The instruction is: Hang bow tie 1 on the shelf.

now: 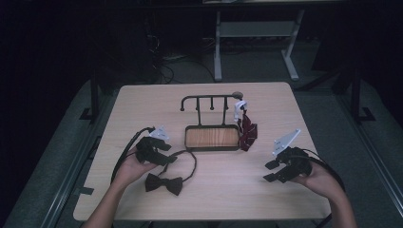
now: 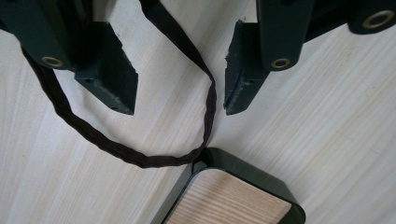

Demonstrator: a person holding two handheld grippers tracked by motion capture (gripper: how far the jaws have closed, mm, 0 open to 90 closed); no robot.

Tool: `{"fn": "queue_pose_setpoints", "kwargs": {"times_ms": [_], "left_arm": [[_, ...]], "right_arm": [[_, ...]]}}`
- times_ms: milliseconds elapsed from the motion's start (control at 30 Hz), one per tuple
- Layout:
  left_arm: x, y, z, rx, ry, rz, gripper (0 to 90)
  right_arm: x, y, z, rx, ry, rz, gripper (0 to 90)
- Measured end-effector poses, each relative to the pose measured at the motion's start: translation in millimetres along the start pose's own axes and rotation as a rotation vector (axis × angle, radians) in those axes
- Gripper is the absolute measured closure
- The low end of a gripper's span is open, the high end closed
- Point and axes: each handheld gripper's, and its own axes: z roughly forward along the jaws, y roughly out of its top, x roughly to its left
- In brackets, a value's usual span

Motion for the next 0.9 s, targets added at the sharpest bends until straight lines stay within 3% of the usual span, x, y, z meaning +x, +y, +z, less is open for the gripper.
{"fn": "queue_pose_setpoints", "kwargs": {"times_ms": [200,233,400,567,633,700,800,900], "left_arm": [[8.1,1.1,6.6,0.004,-0.017,-0.016,56.7],[11.0,-0.2,11.8,0.014,-0.023,-0.033,61.0],[15.5,-1.8,19.5,0.048,-0.03,-0.042,63.4],[17.2,-0.8,23.9,0.073,-0.034,-0.025,68.9],[16.2,-1.7,27.6,0.063,-0.024,-0.055,70.3],[19.2,-2.2,28.0,0.093,-0.023,-0.036,72.2],[19.5,-2.9,30.4,0.089,-0.019,-0.05,74.1],[19.2,-2.7,32.0,0.101,-0.015,-0.038,80.4]], "right_arm": [[-0.2,0.8,-0.2,-0.004,0.002,-0.002,49.4],[-0.2,0.7,0.2,-0.003,0.002,-0.002,49.2],[0.1,0.1,0.1,0.0,0.004,0.001,49.0],[-0.1,-0.8,-1.4,-0.008,0.003,0.001,49.0],[0.1,-0.9,-1.4,-0.007,0.002,0.001,49.0],[0.6,-0.9,-1.4,-0.005,0.002,0.003,48.9],[0.8,-0.9,-1.4,-0.007,0.004,0.001,48.9],[1.3,-1.0,-1.6,-0.007,0.004,-0.002,49.0]]}}
